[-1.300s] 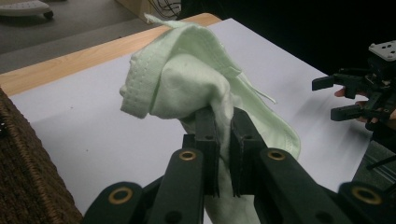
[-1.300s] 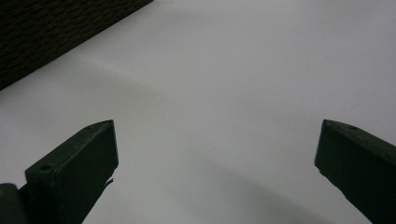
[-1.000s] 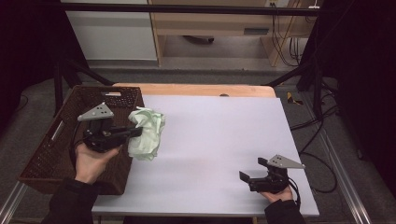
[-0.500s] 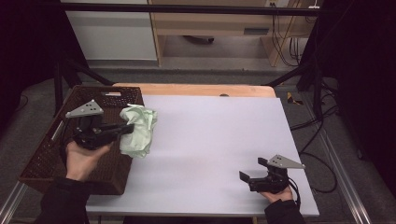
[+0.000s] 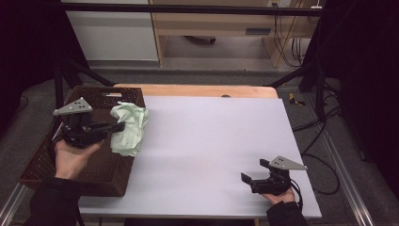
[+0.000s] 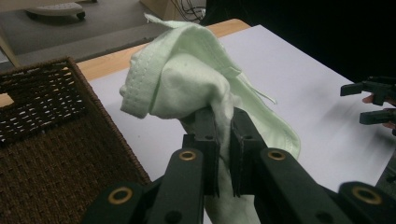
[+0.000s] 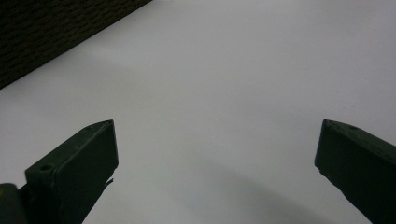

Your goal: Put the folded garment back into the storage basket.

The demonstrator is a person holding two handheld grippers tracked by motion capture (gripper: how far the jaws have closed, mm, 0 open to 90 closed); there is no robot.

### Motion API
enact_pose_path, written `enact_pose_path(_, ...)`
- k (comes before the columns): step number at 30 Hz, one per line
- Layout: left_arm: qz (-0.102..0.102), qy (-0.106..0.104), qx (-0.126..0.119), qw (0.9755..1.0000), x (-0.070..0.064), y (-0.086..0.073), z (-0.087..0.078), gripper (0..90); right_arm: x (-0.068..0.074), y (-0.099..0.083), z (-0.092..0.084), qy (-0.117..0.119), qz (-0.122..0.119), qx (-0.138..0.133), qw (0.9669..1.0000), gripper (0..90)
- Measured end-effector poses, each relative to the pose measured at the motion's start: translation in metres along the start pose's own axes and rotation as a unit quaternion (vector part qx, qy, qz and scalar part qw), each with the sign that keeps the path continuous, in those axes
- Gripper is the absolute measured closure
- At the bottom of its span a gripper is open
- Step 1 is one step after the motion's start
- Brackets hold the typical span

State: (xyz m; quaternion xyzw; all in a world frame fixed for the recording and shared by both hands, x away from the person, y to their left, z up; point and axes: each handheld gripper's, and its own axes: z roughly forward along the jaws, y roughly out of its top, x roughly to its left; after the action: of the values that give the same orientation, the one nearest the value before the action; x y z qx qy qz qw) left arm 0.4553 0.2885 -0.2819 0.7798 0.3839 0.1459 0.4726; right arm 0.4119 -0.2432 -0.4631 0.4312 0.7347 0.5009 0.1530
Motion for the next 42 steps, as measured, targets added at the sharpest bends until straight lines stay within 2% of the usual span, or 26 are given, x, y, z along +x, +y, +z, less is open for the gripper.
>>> enact_pose_path(12,-0.006,0.010,0.007,0.9999,0.014,-0.002,-0.009,82.8,0.000,0.000,0.000,0.000,0.000,0.000,1.0000,0.2)
enact_pose_path(21,-0.021,0.022,0.011,0.9995,0.031,-0.006,-0.017,82.8,0.000,0.000,0.000,-0.001,0.000,0.000,1.0000,0.2)
enact_pose_path(26,-0.021,0.032,0.016,0.9991,0.039,-0.009,-0.020,82.8,0.000,0.000,0.000,0.000,0.000,0.001,1.0000,0.2)
enact_pose_path(42,-0.039,0.061,0.045,0.9964,0.062,-0.019,-0.020,82.8,0.000,0.000,0.000,0.000,0.002,0.001,1.0000,0.2)
